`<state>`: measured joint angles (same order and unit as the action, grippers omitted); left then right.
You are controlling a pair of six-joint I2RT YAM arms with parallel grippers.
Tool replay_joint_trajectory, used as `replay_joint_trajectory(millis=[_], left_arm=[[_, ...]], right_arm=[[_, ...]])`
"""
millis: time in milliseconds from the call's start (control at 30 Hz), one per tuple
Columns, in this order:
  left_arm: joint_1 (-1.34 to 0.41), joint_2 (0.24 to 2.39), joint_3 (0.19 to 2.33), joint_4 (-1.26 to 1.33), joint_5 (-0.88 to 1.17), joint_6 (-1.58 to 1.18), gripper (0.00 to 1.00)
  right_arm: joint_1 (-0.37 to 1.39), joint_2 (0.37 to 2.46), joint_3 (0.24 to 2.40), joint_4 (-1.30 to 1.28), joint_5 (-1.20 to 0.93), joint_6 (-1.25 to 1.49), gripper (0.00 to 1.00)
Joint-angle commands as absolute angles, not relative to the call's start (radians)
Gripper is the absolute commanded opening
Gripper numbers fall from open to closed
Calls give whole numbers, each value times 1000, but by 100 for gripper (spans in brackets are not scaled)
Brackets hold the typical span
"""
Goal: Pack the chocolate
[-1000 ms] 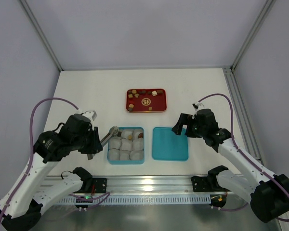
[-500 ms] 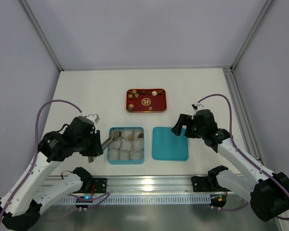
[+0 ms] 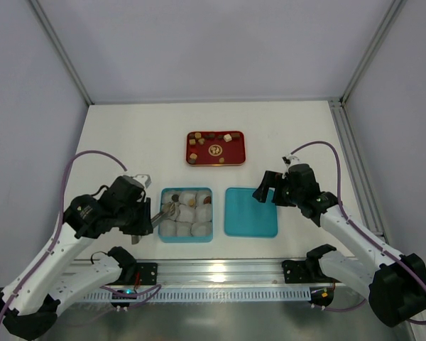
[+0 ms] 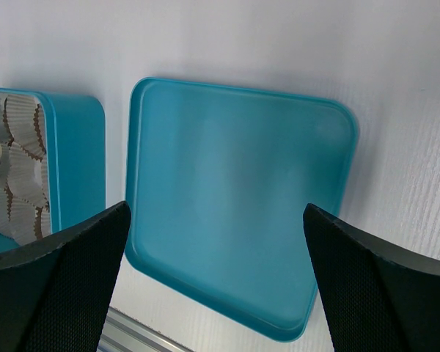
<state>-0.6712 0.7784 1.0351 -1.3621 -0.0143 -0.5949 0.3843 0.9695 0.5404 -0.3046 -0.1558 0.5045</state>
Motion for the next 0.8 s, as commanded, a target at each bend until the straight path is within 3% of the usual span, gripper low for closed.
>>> replay_joint_trajectory(millis=[0,767], left_arm=[[-687,765,1028,-1663,-8,-595,9],[-710,767,1015,-1663,-21,-600,18]], right_arm=[[390,971,549,-264,-163,511,100],[396,979,563,-270,-158,512,100]])
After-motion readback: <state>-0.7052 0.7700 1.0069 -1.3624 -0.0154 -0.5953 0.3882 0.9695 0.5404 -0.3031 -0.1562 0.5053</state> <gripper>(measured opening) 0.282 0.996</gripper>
